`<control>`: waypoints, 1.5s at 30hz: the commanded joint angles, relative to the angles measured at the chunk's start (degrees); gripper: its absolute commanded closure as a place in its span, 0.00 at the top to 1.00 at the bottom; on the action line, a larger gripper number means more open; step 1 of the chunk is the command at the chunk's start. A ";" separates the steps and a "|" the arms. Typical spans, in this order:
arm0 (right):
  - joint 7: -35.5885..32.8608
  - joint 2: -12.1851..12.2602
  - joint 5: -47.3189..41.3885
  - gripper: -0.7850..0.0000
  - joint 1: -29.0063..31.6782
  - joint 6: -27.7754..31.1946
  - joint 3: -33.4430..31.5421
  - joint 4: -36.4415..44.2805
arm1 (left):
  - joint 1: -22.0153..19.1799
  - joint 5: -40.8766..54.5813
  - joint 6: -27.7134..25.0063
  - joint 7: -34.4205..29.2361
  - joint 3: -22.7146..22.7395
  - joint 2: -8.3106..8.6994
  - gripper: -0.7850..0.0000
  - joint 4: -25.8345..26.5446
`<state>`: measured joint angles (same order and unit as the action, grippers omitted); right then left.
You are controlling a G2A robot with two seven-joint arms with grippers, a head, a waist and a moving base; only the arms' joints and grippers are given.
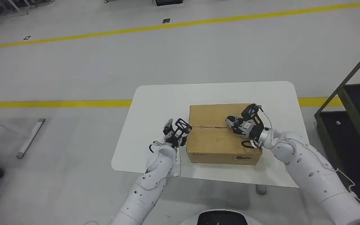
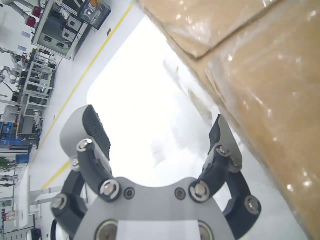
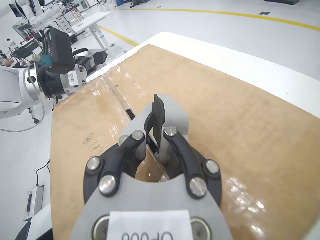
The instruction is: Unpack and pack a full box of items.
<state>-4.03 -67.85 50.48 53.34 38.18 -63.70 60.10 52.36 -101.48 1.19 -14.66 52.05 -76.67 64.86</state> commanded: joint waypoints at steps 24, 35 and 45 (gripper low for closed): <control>0.89 -0.86 -0.20 0.00 -2.07 0.68 0.91 -2.58 | 0.00 2.37 4.06 3.69 5.29 -1.11 1.00 7.20; 1.21 -0.49 -4.56 0.00 -1.77 2.69 -1.91 -2.35 | -3.24 2.86 2.20 4.12 3.92 -2.45 1.00 9.30; 0.67 2.89 -7.45 0.00 2.99 1.51 -15.21 4.30 | -6.35 3.25 -1.06 5.14 -1.31 -4.61 1.00 8.59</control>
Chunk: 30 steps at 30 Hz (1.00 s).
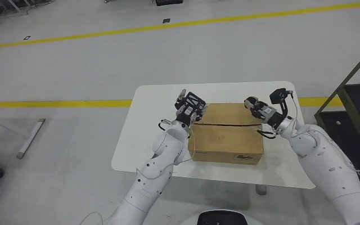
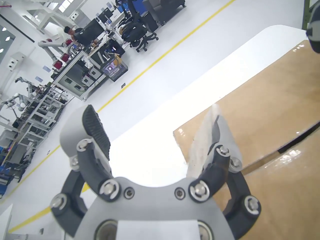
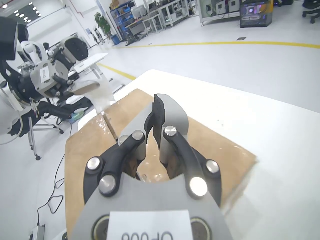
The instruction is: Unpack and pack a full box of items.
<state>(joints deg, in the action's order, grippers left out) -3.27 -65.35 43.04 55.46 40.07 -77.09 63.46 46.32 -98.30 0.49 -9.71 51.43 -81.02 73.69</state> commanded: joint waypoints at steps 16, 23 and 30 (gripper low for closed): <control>-1.19 3.93 -2.80 0.00 15.37 -3.26 -19.37 9.29 | -4.79 0.87 -5.65 3.78 -12.25 -5.37 1.00 -5.07; -0.82 4.64 -4.85 0.00 20.80 -3.09 -24.45 10.51 | -6.85 1.79 -6.84 4.63 -17.22 -8.54 1.00 -8.06; -2.30 4.88 -7.18 0.00 22.95 -1.51 -25.56 10.76 | -8.41 1.98 -6.33 5.12 -19.48 -11.04 1.00 -9.35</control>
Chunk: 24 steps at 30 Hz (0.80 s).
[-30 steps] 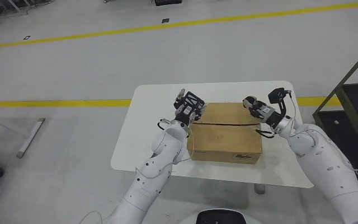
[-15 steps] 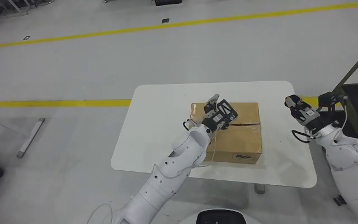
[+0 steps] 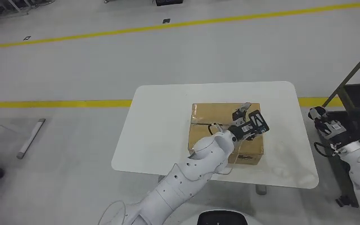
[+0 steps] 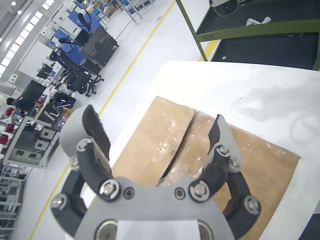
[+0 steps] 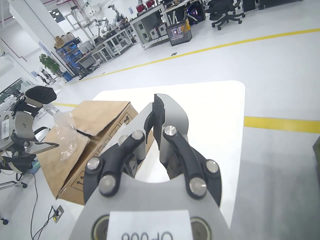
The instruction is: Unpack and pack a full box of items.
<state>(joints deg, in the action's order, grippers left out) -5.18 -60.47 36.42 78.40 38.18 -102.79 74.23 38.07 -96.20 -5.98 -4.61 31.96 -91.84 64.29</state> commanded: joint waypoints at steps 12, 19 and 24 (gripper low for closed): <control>-15.34 0.33 -16.77 1.00 -5.36 7.49 5.00 -2.17 | 4.66 -4.93 1.82 -8.18 11.23 2.69 1.00 10.94; -20.25 0.75 -18.46 1.00 -7.24 8.06 5.56 -1.83 | 15.64 -13.69 1.21 -16.60 23.44 6.74 1.00 24.71; -19.89 0.68 -19.01 1.00 -6.97 7.53 5.86 -1.29 | 23.60 -15.98 0.35 -20.20 31.22 8.56 1.00 31.95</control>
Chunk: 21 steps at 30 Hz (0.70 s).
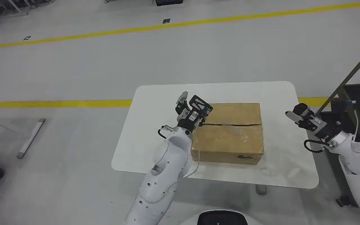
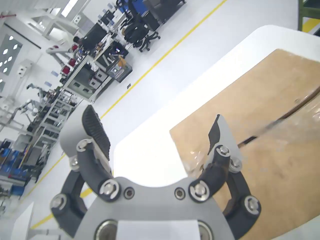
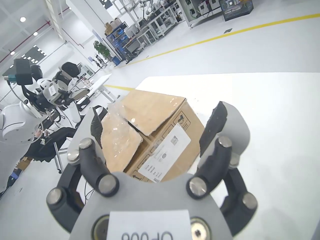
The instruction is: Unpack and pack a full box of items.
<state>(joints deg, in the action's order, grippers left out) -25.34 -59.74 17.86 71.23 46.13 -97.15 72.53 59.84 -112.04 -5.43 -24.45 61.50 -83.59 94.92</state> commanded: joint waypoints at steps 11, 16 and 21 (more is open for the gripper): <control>-22.13 -0.17 -31.93 1.00 -2.45 -16.79 7.32 6.36 | 7.96 -1.75 -1.00 -1.38 8.22 1.57 1.00 6.02; -31.32 -0.01 -33.13 1.00 -5.55 -22.74 10.74 5.68 | 7.96 -1.75 -1.00 -1.38 8.22 1.57 1.00 6.02; -31.32 -0.01 -33.13 1.00 -5.55 -22.74 10.74 5.68 | 7.96 -1.75 -1.00 -1.38 8.22 1.57 1.00 6.02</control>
<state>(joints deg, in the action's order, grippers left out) -56.64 -59.75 -15.26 65.68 23.40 -86.41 78.21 67.80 -113.80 -6.43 -25.83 69.72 -82.02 100.94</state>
